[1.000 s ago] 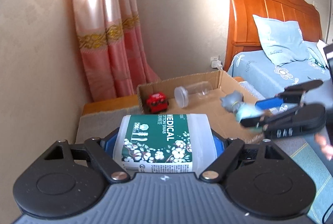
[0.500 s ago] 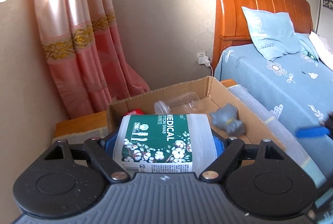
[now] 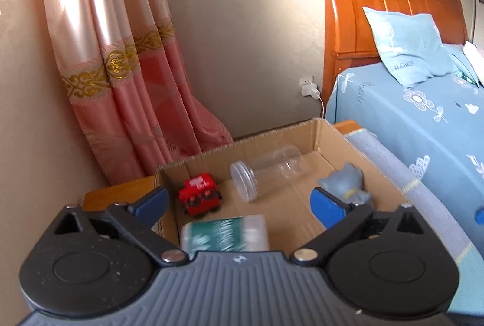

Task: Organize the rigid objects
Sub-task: 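Carry the bottle and blue case into the box and open both grippers, then move the left gripper toward the gold capsule jar while the right gripper moves toward the correction tape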

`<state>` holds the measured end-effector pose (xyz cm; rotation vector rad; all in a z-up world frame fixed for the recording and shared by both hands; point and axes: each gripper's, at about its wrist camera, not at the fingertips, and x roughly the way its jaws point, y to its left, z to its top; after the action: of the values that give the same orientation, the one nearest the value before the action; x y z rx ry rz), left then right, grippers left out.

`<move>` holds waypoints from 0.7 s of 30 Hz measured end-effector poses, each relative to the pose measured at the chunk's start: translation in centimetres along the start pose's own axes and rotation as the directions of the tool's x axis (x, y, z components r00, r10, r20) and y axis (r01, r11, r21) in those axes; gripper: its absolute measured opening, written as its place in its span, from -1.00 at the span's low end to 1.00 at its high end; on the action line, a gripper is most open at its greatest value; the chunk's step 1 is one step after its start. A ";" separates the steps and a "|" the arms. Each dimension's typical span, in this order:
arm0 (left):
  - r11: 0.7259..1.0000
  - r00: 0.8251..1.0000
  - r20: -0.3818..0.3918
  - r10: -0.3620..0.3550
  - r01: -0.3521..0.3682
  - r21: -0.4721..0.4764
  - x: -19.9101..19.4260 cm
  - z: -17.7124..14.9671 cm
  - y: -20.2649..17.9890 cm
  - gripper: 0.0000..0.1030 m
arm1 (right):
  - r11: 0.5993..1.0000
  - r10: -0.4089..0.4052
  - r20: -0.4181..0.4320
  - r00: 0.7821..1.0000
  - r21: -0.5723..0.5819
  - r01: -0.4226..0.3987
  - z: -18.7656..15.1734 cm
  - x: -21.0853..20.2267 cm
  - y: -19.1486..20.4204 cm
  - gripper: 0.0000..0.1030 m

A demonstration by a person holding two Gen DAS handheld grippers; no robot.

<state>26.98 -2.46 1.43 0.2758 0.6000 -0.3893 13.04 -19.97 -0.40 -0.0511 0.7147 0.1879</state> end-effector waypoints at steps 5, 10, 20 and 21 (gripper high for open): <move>1.000 1.000 0.009 0.019 -0.019 0.016 -2.7 -1.8 -0.4 0.99 | 1.000 -0.009 -0.025 1.000 0.009 0.009 -0.5 0.3 0.2 1.00; 0.999 1.000 0.002 0.021 -0.021 -0.042 -5.0 -4.1 -0.6 0.99 | 0.999 -0.016 -0.043 0.999 0.041 0.017 -1.3 0.5 0.1 1.00; 0.987 0.996 -0.047 -0.074 0.067 -0.148 -8.6 -10.8 -1.7 0.99 | 0.998 -0.041 -0.140 0.989 0.038 0.047 -4.3 2.0 0.1 1.00; 0.988 0.996 -0.058 -0.073 0.064 -0.143 -8.8 -11.3 -1.8 0.99 | 0.998 -0.042 -0.149 0.988 0.034 0.048 -4.5 2.1 0.2 1.00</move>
<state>13.99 2.39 -2.52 0.1323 0.6973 -0.4035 11.65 -19.97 -5.21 -0.0459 0.8648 0.1284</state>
